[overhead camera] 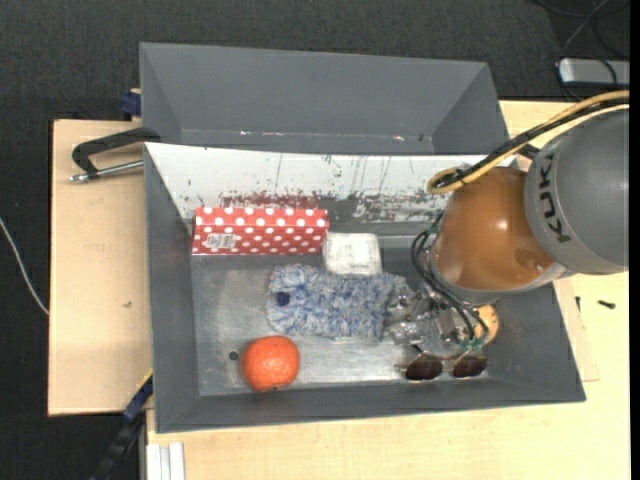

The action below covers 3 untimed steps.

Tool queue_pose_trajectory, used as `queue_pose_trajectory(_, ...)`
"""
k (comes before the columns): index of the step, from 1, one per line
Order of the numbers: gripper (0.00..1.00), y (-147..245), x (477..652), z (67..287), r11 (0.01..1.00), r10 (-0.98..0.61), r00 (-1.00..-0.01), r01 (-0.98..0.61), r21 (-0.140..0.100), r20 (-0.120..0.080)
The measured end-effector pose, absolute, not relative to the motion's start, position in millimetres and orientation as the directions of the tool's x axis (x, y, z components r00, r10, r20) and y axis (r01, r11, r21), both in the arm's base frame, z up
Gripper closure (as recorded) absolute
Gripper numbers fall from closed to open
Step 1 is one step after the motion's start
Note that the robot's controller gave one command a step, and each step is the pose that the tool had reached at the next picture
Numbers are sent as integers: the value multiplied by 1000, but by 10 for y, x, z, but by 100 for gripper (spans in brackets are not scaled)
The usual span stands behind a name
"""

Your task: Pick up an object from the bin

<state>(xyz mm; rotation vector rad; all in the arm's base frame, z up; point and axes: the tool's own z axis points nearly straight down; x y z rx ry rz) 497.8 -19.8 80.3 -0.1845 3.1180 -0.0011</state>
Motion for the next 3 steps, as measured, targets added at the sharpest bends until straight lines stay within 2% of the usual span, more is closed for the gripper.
queue_pose_trajectory(1, 100, -359, 5182, 806, 996, -92, -996, -92, 5, 4)
queue_pose_trajectory(2, 100, -566, 5244, 781, 991, -135, -991, -135, 1, -4)
queue_pose_trajectory(3, 100, -770, 5342, 2301, 996, -88, -996, -88, -1, -8)
